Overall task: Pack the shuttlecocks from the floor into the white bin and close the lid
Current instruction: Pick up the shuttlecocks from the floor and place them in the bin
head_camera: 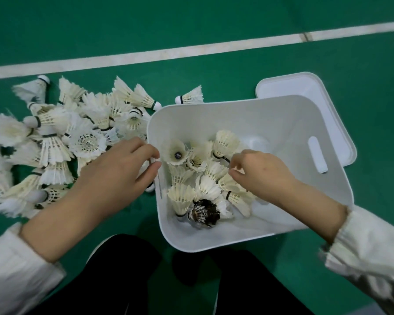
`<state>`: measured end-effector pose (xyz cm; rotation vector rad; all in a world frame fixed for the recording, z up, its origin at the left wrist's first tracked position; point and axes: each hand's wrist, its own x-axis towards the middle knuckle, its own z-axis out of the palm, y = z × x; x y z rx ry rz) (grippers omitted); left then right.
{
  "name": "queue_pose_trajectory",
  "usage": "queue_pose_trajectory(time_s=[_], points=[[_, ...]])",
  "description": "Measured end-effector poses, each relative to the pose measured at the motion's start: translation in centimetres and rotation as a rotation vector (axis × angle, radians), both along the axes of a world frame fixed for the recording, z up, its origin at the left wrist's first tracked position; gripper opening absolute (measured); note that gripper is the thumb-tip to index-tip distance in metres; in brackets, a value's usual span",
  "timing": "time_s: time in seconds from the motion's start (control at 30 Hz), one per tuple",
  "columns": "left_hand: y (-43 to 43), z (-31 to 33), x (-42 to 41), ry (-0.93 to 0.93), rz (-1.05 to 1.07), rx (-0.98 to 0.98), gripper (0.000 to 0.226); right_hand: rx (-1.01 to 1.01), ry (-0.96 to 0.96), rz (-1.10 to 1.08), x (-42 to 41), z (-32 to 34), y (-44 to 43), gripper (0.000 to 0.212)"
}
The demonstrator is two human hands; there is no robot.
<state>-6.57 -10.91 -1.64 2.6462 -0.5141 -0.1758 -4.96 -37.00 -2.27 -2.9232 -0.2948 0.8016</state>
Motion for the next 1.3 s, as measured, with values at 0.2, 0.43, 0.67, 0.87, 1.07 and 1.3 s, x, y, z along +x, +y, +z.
queue_pose_trajectory(time_s=[0.2,0.43,0.67,0.87,1.07,1.3], points=[[3.1,1.7,0.1,-0.035,0.044,-0.013,0.019,0.29,-0.117,0.225,-0.1,7.3,7.8,0.021],[10.9,-0.5,0.0,0.085,0.285,0.161,0.016,0.352,-0.062,0.382,-0.8,4.3,18.4,0.021],[13.9,-5.1,0.2,0.178,0.281,0.198,0.02,0.019,0.078,0.089,-0.6,-2.9,22.7,0.045],[12.8,-7.8,2.3,0.11,0.156,0.248,0.032,-0.034,0.193,-0.037,-0.2,-5.5,23.3,0.055],[13.8,-11.0,3.5,0.107,0.182,0.327,0.042,-0.01,0.22,-0.052,0.2,-5.9,22.9,0.043],[14.3,-10.1,3.0,-0.041,0.291,0.022,0.005,0.109,0.065,-0.135,0.9,-5.2,22.9,0.026]])
